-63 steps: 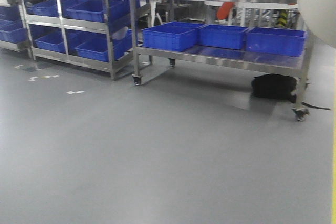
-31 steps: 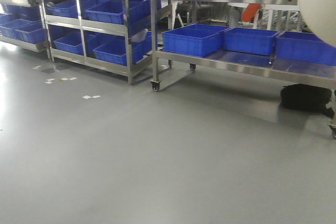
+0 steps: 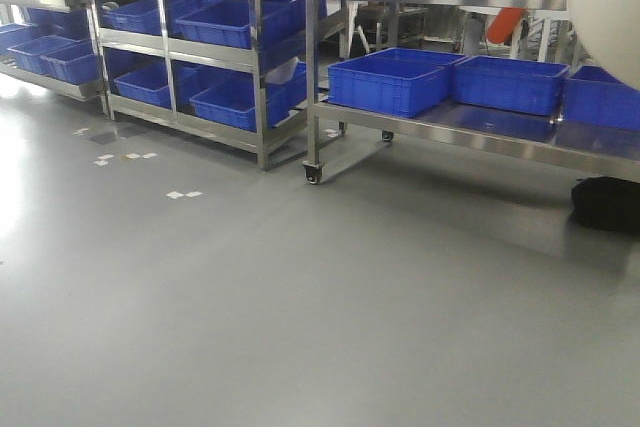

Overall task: Move white bin to right shelf second layer
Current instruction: 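Turn toward the blue-bin racks carrying the white bin in the right gripper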

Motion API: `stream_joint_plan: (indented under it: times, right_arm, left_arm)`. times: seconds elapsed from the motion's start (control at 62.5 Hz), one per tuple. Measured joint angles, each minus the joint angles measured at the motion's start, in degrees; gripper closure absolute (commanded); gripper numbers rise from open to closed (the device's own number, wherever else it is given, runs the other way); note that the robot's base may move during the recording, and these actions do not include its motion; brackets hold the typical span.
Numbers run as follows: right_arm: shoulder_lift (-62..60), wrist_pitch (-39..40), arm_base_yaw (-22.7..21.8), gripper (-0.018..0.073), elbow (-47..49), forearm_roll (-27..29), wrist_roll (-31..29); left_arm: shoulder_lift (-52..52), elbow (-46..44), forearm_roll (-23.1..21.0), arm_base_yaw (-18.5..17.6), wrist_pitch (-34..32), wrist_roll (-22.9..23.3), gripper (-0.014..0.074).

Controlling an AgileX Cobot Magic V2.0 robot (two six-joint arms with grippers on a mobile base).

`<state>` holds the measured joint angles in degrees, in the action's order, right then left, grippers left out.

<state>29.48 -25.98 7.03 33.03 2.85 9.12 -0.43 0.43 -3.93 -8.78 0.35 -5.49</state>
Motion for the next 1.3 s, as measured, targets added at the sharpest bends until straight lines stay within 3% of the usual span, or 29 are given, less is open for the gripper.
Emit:
stream_joint_plan:
  times: [1.295]
  right_arm:
    - [0.0,0.1,0.0,0.0503,0.0,0.0,0.0]
  left_arm:
    - [0.0,0.0,0.0,0.0,0.0,0.0,0.0512]
